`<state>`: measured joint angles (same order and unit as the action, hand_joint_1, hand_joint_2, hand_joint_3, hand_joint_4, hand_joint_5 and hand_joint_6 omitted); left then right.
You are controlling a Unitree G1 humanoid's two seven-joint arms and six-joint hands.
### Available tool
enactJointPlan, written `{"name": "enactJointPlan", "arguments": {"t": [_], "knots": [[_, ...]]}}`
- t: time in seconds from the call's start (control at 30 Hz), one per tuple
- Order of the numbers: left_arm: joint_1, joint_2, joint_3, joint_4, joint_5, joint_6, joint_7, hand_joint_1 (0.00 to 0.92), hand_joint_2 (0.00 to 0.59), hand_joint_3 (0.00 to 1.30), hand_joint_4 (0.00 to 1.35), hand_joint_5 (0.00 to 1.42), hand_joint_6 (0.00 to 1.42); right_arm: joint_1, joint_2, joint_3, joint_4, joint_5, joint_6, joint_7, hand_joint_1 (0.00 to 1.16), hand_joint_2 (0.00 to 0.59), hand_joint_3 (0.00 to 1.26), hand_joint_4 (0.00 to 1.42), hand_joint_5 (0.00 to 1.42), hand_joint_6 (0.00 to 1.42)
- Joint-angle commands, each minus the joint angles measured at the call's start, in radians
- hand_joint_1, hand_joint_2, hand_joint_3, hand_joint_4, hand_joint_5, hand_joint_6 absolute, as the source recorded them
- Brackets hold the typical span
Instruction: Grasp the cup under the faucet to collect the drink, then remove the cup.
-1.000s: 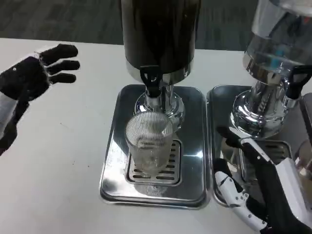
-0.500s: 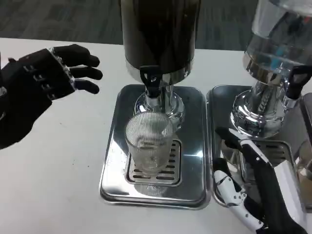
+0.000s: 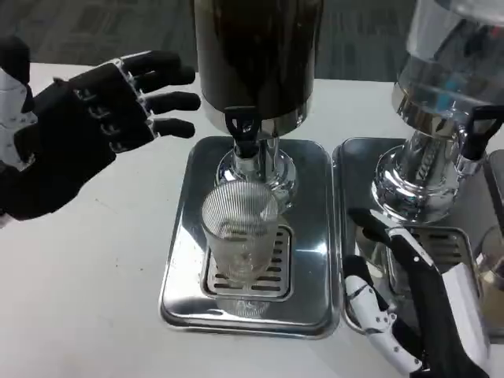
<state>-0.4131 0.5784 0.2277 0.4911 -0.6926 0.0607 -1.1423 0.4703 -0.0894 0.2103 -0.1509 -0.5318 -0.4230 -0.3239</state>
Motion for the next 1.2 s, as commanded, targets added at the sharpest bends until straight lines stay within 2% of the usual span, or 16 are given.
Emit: {"name": "enactJointPlan", "arguments": {"t": [0.03,0.33,0.6,1.2], "knots": [[-0.044,-0.022,-0.010,0.017,0.035,0.039,-0.020,0.000,0.043,0.29,0.18,0.22,0.32,-0.010,0.005,0.001,0.021,0.006,-0.020,-0.015,0.34,0.405,0.27,0.24,0.25,0.18],[-0.097,-0.075,-0.025,0.086,0.105,0.032,-0.047,0.000,0.051,0.29,0.18,0.22,0.31,-0.009,0.010,-0.001,0.024,0.010,-0.021,-0.020,0.33,0.399,0.28,0.26,0.25,0.18],[-0.113,-0.114,-0.035,0.087,0.149,0.004,-0.057,0.000,0.052,0.29,0.19,0.22,0.29,0.002,0.018,0.000,0.032,0.020,-0.027,-0.026,0.32,0.398,0.28,0.27,0.25,0.18],[-0.160,-0.150,-0.055,0.108,0.226,-0.134,-0.052,0.000,0.052,0.31,0.21,0.23,0.29,0.014,0.035,-0.008,0.036,0.030,-0.036,-0.038,0.32,0.398,0.29,0.29,0.26,0.18]]}}
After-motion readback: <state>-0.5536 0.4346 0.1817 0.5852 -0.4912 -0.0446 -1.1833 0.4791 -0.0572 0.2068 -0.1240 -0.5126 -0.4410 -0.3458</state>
